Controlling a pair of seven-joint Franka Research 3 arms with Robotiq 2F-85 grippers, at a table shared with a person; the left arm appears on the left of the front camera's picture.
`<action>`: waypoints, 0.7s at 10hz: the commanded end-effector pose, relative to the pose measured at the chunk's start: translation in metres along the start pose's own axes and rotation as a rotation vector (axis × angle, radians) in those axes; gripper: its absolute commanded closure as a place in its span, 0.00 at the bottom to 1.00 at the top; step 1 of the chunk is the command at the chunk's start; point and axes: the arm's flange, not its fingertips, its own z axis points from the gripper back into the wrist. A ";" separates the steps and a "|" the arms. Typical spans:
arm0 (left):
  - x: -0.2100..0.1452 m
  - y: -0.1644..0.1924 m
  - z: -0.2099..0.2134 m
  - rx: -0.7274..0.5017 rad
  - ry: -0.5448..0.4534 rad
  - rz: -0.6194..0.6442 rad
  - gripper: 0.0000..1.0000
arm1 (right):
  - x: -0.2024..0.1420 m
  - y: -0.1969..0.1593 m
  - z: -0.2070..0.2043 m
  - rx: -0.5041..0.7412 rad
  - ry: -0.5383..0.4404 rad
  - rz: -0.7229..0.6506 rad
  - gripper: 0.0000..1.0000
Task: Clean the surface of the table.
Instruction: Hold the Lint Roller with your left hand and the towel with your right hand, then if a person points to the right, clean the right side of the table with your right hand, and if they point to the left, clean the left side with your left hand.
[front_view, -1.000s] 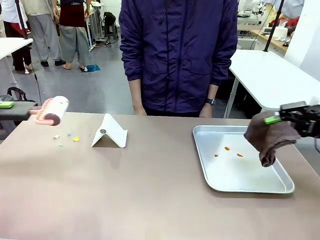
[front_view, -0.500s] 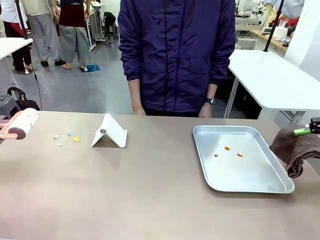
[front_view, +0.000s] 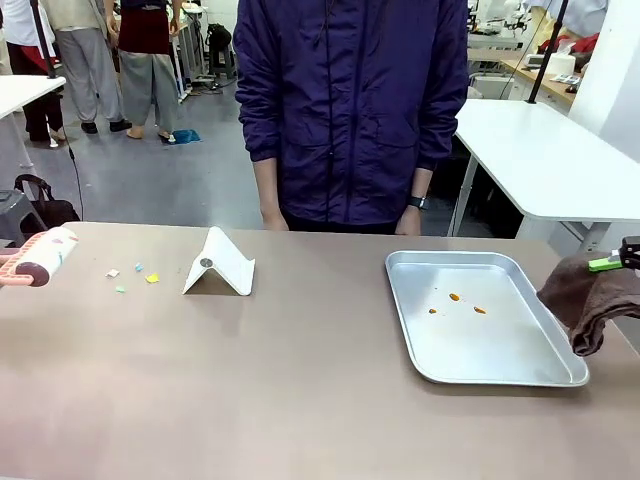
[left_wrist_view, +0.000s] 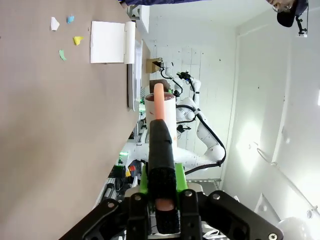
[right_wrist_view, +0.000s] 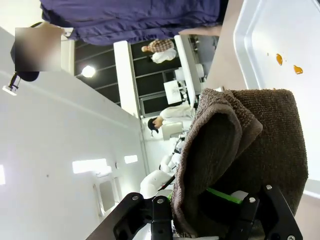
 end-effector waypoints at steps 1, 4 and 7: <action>-0.006 -0.005 -0.004 -0.012 -0.004 -0.021 1.00 | -0.001 0.001 0.001 -0.002 0.001 -0.001 1.00; -0.006 -0.005 -0.004 -0.012 -0.004 -0.021 1.00 | -0.001 0.001 0.001 -0.002 0.001 -0.001 1.00; -0.006 -0.005 -0.004 -0.012 -0.004 -0.021 1.00 | -0.001 0.001 0.001 -0.002 0.001 -0.001 1.00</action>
